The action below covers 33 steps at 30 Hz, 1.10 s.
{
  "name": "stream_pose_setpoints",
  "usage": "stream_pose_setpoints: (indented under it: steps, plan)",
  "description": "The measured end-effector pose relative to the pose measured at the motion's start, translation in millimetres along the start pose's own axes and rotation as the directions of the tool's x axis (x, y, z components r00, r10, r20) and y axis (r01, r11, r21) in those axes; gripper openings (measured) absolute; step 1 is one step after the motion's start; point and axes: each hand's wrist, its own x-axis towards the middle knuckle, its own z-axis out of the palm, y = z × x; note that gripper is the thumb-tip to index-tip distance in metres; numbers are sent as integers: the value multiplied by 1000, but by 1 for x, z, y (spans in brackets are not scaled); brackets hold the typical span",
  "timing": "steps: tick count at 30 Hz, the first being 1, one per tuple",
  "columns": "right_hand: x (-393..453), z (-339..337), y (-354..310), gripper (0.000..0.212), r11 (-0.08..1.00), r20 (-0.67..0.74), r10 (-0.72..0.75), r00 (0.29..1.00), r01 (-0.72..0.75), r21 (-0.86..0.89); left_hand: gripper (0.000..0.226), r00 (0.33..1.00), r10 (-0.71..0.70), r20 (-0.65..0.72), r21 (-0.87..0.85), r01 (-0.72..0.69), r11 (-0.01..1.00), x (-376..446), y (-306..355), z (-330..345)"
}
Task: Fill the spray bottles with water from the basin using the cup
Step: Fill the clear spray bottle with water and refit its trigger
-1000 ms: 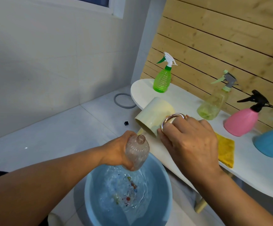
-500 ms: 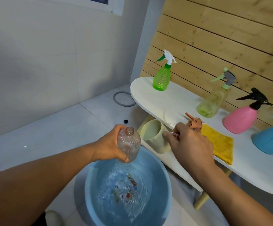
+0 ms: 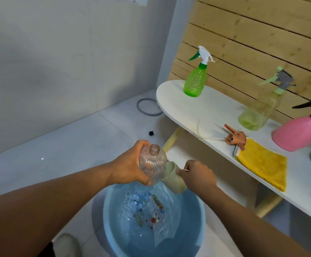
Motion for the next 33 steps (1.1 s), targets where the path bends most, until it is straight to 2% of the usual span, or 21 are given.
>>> stream_pose_setpoints:
  steps: [6,8,11,16,23,26,28,30,33]
  plan:
    - [21,64,14,44,996,186,47,982,-33,-78,108,1000,2,-15,-6,-2,1000,-4,1,0]
    - [22,86,22,38,997,229,33,973,-16,-75,107,1000,-2,-8,-28,1,1000,-4,1,0]
    - [22,110,31,29,989,250,-13,968,49,-141,107,1000,-5,-7,-43,5,999,-5,0,1]
    - [27,135,35,31,940,305,-31,952,132,-316,103,1000,-3,-27,-42,2,999,-6,-1,1]
    - [27,164,31,32,936,301,-135,944,221,-272,102,999,-6,-54,-20,5,1000,-3,-7,3]
    - [27,168,27,30,960,283,-125,951,188,-207,101,999,-2,-41,-13,1,1000,-2,-9,2]
    - [29,162,26,24,992,255,-57,965,83,-94,102,999,-9,-36,-1,9,1000,-2,-10,0]
    - [32,155,29,15,993,248,40,968,-66,95,102,999,-14,-34,0,14,1000,-3,-11,-3]
    - [29,146,40,35,906,258,146,955,-234,354,103,999,-16,-33,17,16,1000,-5,-12,-9]
